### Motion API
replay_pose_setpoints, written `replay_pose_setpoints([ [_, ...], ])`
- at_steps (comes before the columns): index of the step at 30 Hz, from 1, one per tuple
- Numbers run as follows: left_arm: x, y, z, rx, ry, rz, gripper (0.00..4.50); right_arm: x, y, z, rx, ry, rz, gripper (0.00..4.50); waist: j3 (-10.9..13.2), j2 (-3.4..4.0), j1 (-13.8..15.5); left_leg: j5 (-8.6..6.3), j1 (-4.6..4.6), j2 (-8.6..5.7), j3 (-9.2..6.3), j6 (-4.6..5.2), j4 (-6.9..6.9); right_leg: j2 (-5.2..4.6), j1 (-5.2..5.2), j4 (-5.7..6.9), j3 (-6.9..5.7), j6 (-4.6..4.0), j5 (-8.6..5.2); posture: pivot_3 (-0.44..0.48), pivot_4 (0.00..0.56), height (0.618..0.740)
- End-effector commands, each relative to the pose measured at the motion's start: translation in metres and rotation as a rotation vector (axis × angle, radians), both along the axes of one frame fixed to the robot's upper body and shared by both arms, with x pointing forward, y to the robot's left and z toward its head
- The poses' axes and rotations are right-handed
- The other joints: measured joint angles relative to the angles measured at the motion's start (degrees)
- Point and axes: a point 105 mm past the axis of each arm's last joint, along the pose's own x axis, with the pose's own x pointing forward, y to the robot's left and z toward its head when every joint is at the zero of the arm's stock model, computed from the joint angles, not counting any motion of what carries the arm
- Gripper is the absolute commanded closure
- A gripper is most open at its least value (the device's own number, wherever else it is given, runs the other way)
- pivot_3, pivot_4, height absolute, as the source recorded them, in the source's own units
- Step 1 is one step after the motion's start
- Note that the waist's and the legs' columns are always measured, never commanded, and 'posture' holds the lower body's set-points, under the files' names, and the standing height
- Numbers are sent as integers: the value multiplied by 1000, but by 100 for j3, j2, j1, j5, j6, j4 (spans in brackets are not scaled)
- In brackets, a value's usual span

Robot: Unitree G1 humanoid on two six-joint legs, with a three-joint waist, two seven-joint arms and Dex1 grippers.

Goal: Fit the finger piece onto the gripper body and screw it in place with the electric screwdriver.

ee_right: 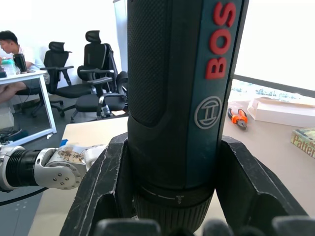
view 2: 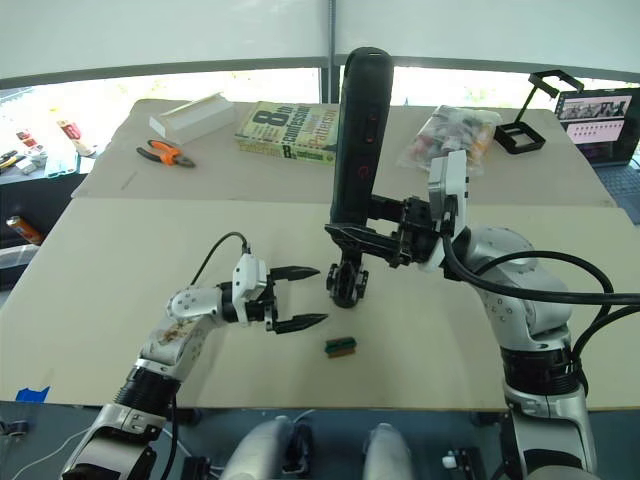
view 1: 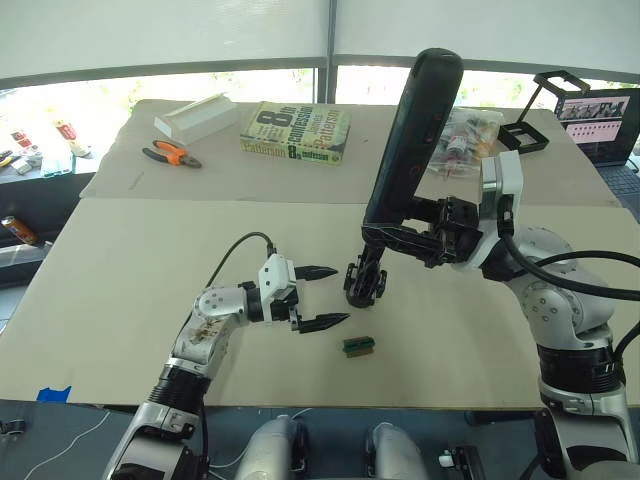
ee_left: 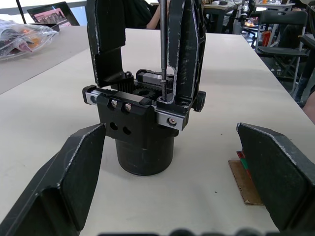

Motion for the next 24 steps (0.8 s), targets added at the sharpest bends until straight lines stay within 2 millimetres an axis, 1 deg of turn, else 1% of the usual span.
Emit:
replay_pose_setpoints([
  [1, -4, -6, 10, -15, -40, -24, 0, -3, -2, 11, 15, -68, -9, 2577, 0, 0, 1, 0, 0, 0, 0, 0, 0, 0, 0, 0, 0, 0, 0, 0, 150, 740],
  [12, -4, -8, 12, -18, -37, -31, 0, -3, -3, 12, 8, -85, -11, 2577, 0, 0, 0, 0, 0, 0, 0, 0, 0, 0, 0, 0, 0, 0, 0, 0, 150, 740],
  [20, -4, -7, 6, -16, -31, -25, 0, -3, -4, 11, 0, -86, -11, 2577, 0, 0, 2, 0, 0, 0, 0, 0, 0, 0, 0, 0, 0, 0, 0, 0, 150, 740],
  [24, 2, -10, 0, -2, -37, 7, 0, -6, -1, 10, 5, -80, 4, 2577, 0, 0, 5, 0, 0, 0, 0, 0, 0, 0, 0, 0, 0, 0, 0, 0, 150, 740],
])
